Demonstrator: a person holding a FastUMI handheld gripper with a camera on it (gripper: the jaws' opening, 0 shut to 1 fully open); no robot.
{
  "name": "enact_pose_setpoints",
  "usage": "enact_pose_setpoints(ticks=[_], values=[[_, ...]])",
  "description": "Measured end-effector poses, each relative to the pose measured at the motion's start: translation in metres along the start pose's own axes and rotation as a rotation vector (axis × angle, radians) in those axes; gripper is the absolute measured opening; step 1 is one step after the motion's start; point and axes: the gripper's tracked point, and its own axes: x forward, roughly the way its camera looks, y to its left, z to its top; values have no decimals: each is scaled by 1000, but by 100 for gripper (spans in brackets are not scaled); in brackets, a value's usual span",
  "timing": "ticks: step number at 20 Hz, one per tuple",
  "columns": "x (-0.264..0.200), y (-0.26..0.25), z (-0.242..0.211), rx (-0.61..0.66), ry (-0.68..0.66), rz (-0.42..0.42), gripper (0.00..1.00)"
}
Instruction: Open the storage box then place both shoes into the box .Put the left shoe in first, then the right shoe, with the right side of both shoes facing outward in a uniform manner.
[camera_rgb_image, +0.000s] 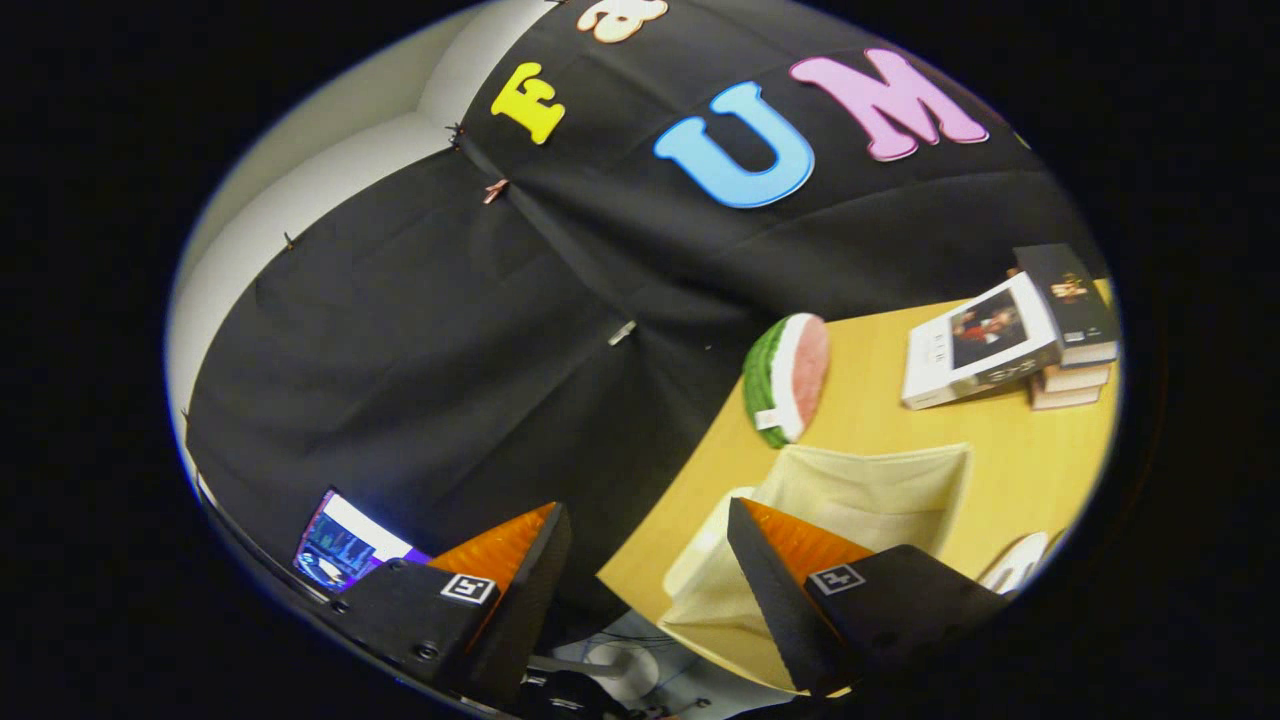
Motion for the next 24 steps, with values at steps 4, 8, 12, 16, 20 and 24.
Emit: enact_pose_setpoints(ticks=[4,8,12,16,20,24], values=[[-78,-84,-17,-97,-16,-233,97],[-131,-150,-73,-156,99,-420,96],[-156,-197,-136,-175,244,-545,85],[-163,-242,-172,-264,334,-666,72],[-148,-273,-188,-274,365,-710,62],[-134,-311,-186,-238,317,-826,46]])
